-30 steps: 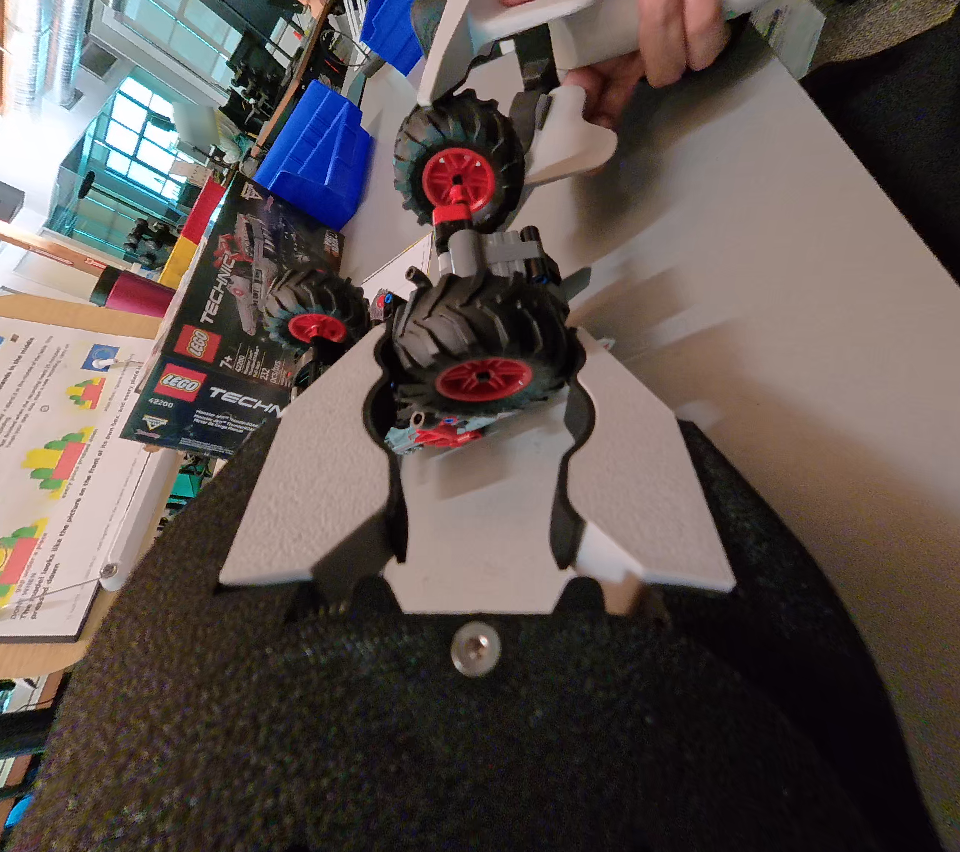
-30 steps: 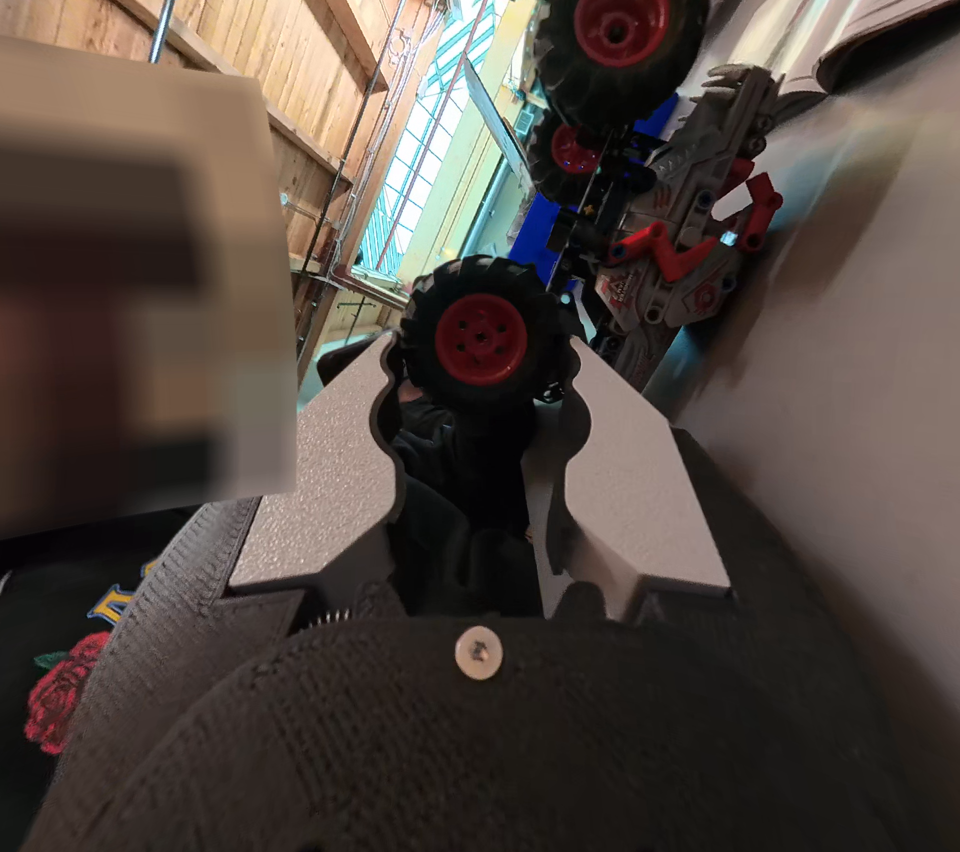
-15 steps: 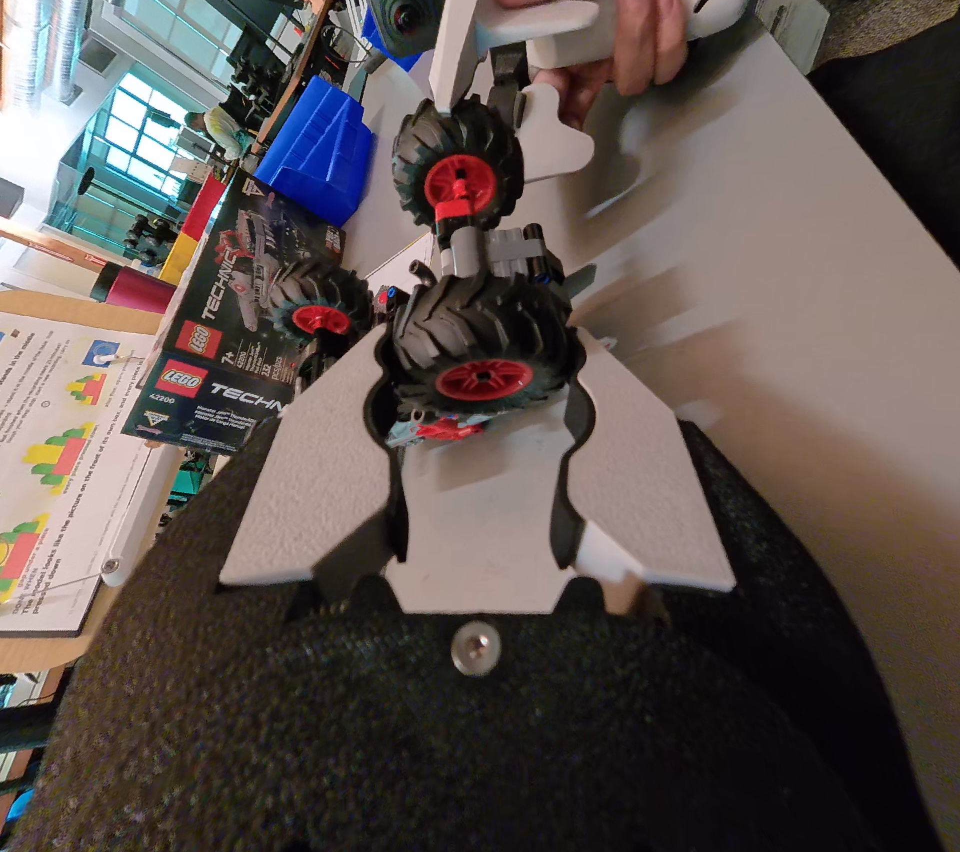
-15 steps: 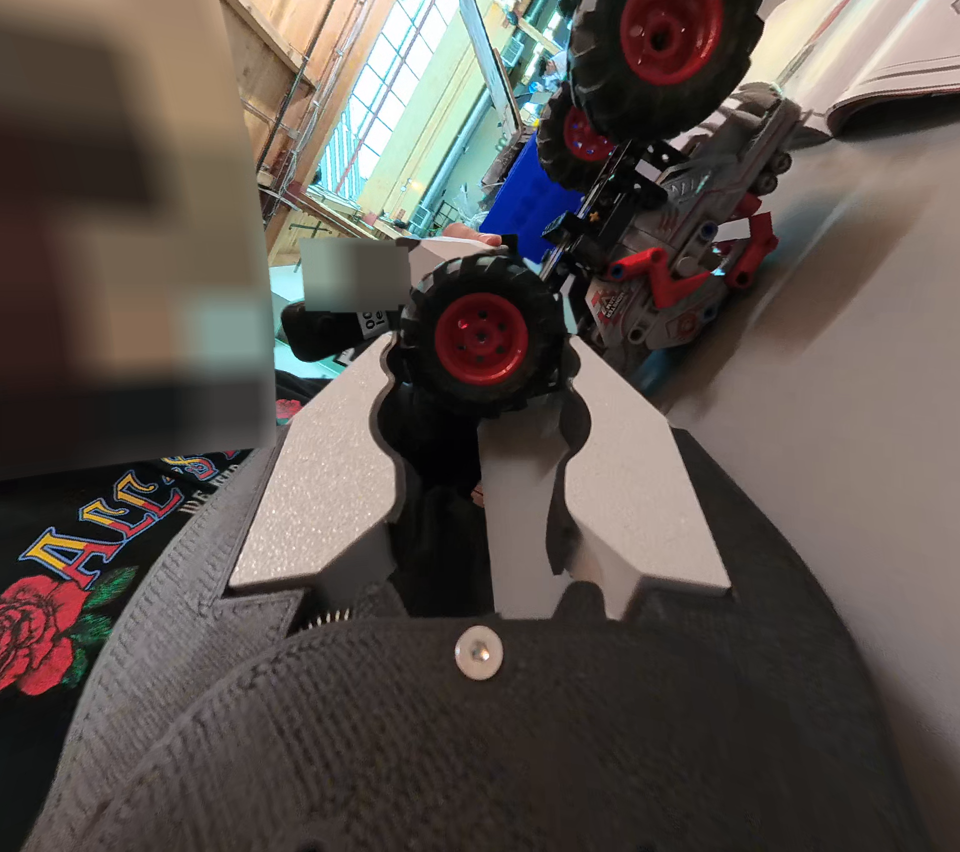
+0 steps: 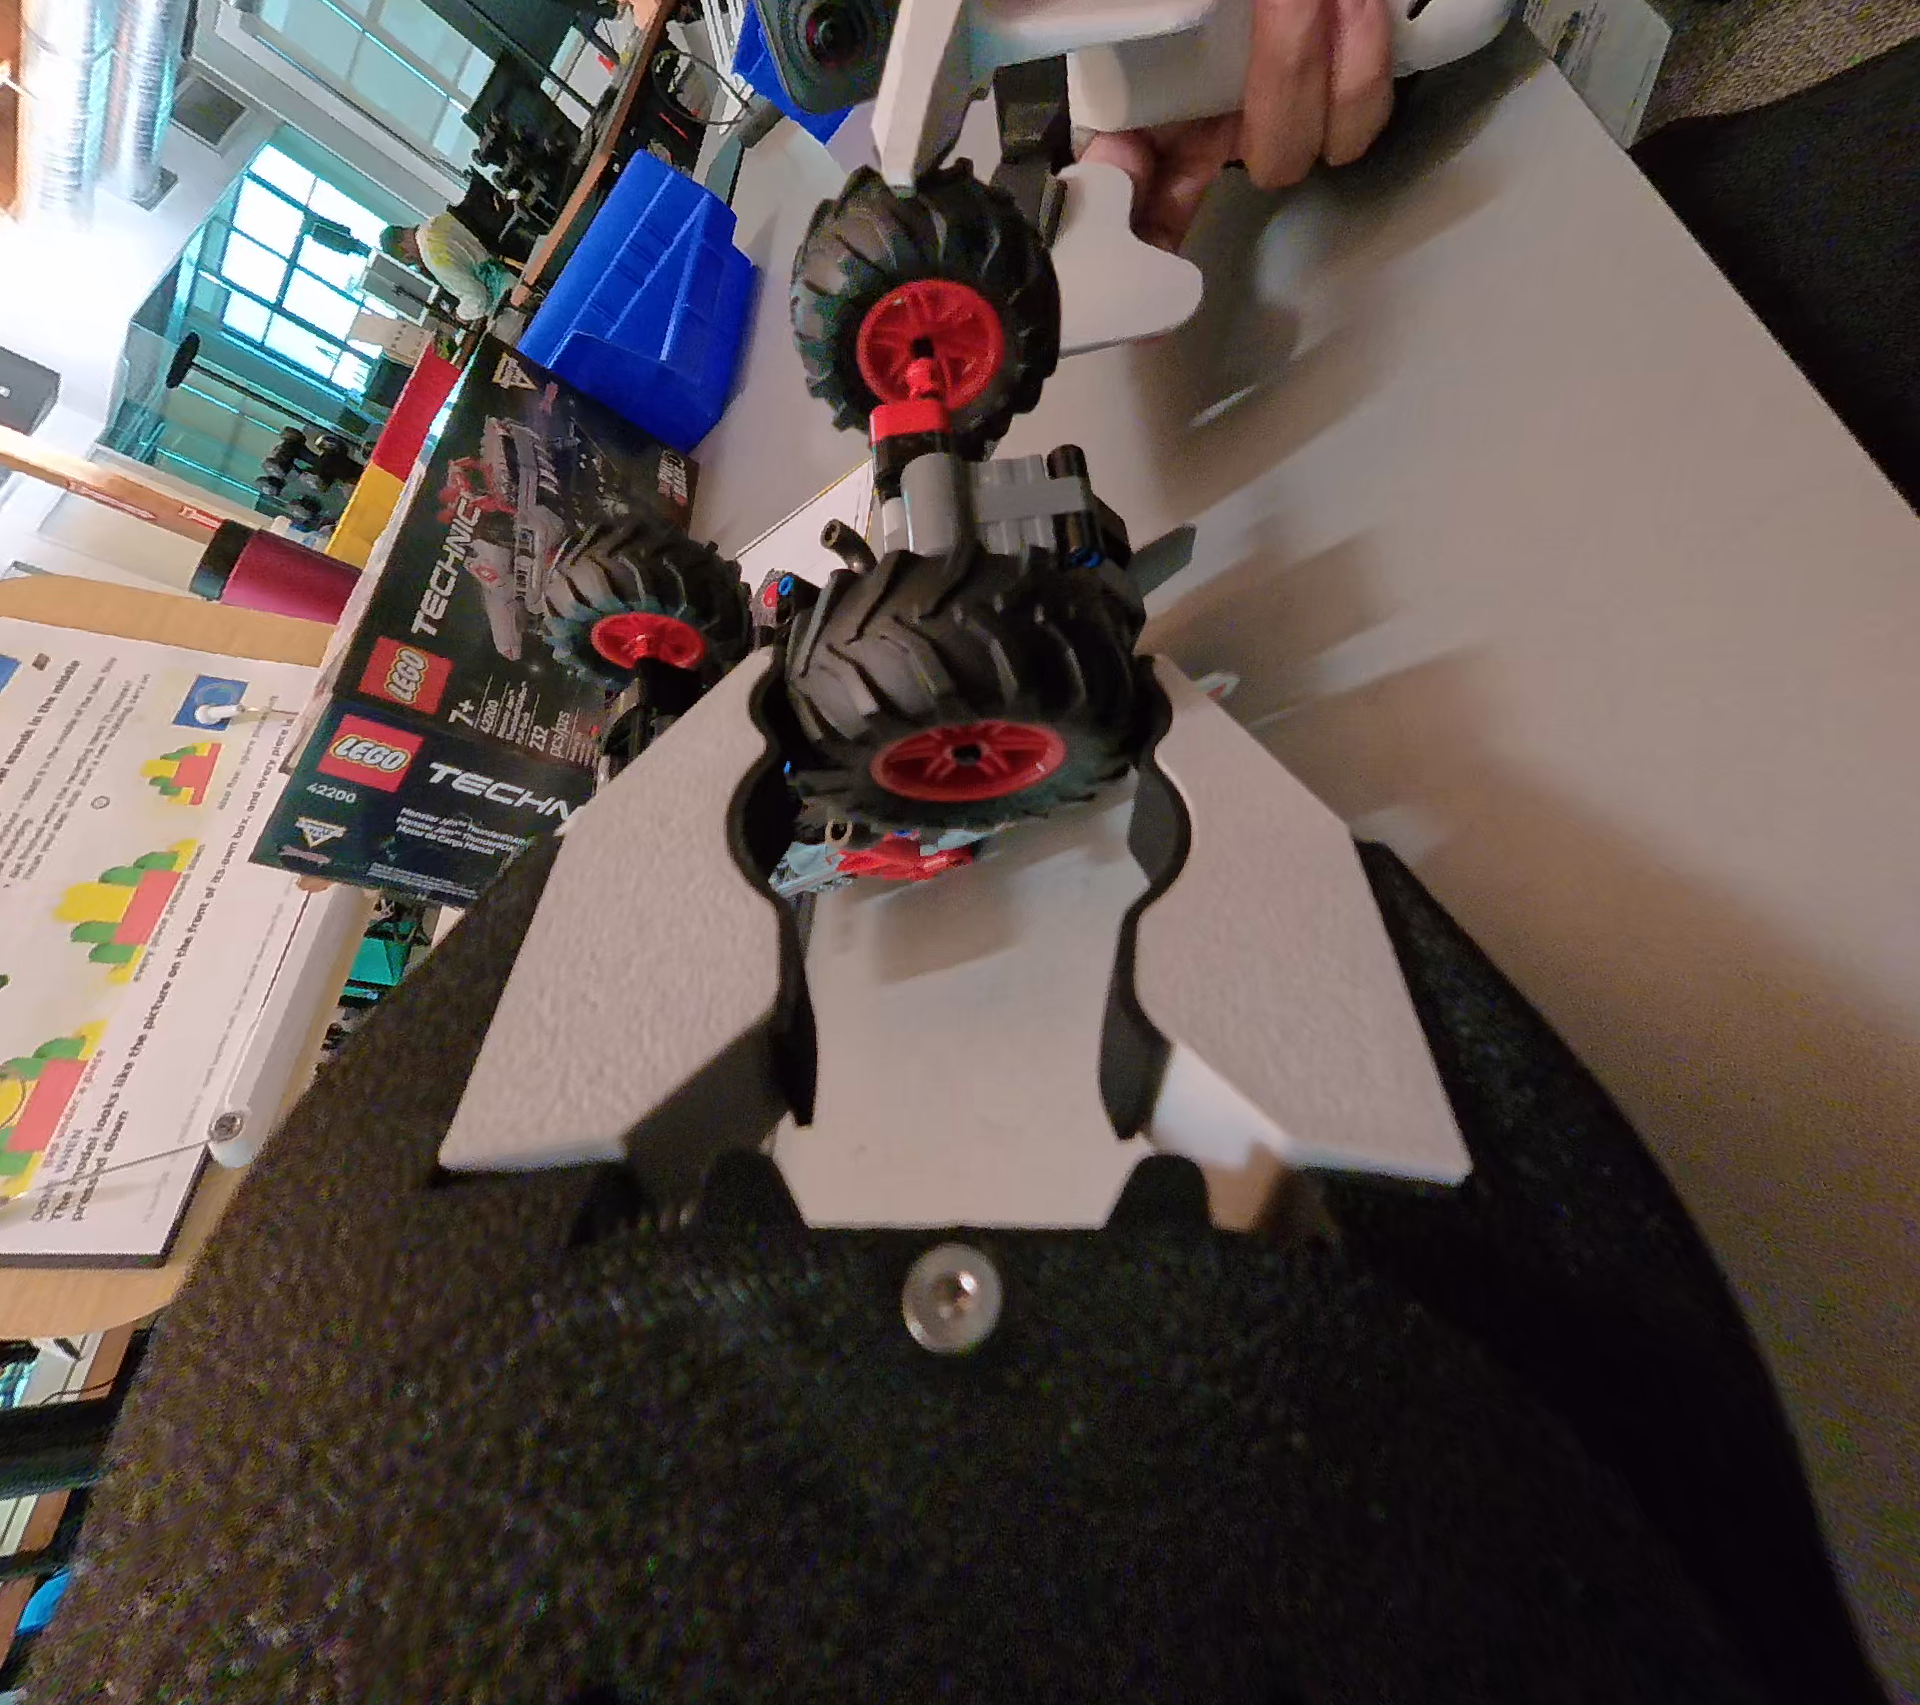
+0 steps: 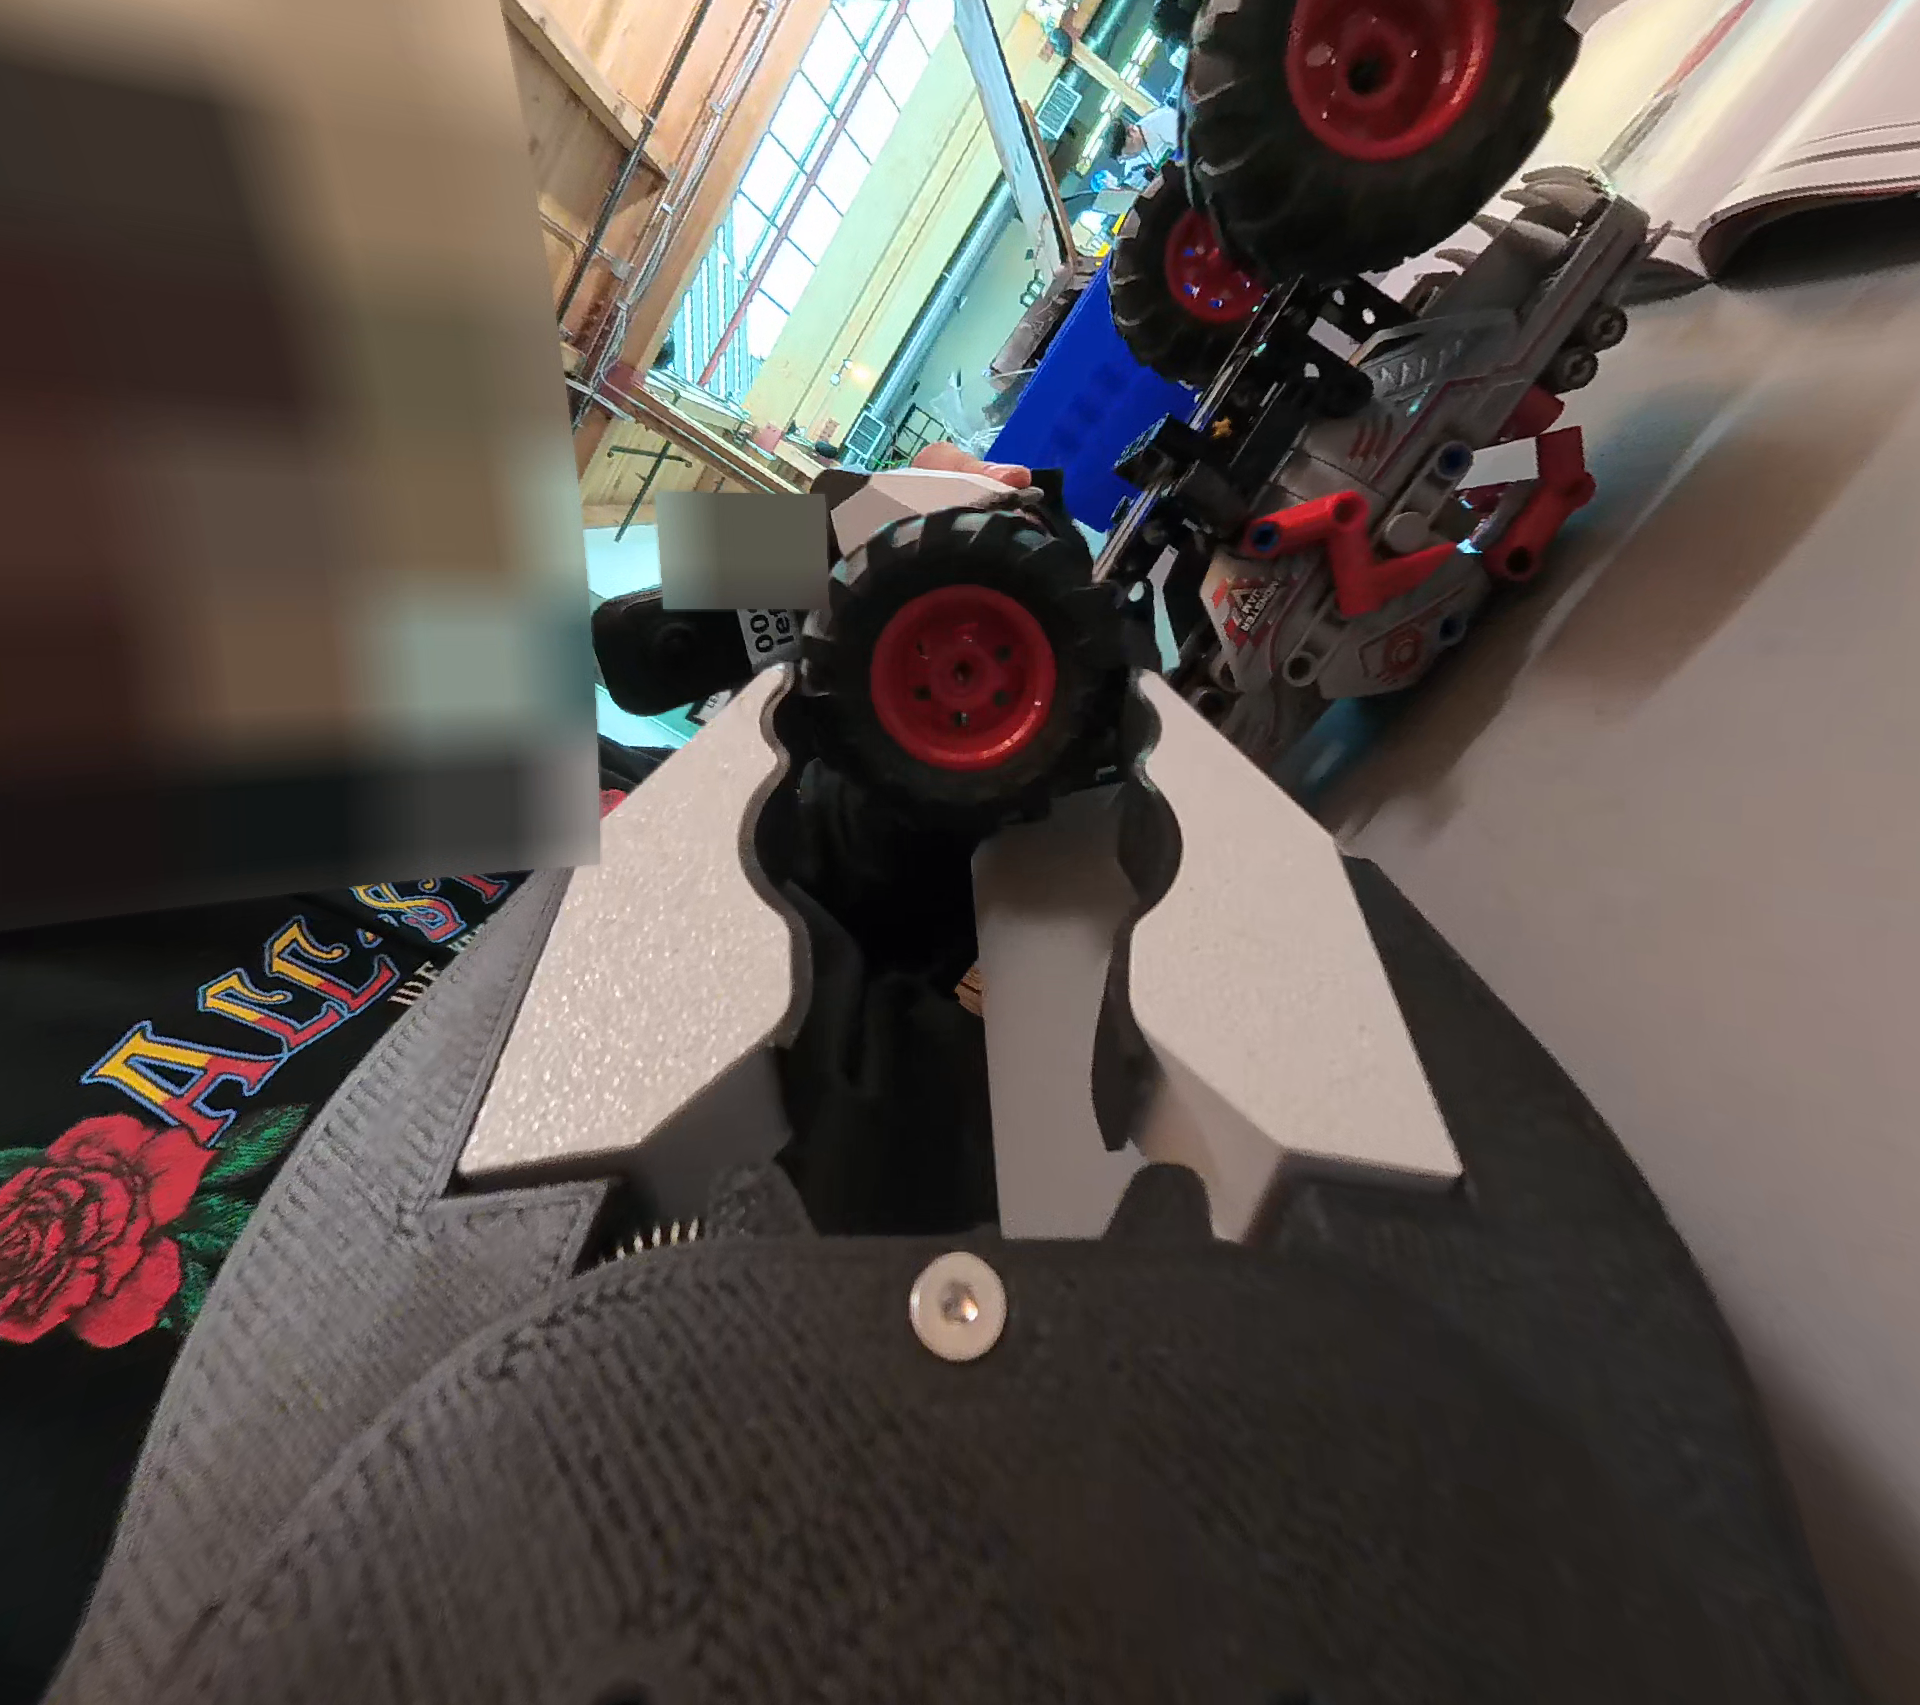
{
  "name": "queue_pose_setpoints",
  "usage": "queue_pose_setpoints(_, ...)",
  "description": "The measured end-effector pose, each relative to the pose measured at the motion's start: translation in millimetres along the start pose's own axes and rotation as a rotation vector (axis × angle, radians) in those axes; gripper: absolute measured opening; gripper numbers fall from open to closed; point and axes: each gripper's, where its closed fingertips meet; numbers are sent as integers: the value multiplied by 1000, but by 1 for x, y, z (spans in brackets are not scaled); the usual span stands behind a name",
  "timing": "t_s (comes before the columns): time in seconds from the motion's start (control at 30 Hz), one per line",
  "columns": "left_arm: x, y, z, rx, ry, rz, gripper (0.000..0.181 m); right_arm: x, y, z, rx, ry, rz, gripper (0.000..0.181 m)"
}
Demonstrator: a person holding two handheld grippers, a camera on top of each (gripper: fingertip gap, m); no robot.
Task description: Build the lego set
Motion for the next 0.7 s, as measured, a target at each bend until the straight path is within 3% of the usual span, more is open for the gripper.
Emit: queue_pose_setpoints(0.7, 0, 1, 0, 1, -7, 7, 62, -1, 1, -3, 13, 26, -20, 58)
Point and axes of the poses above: each gripper's, where its closed fingertips meet, y back along the fingers, z out of its top, x = y × z across the jaws
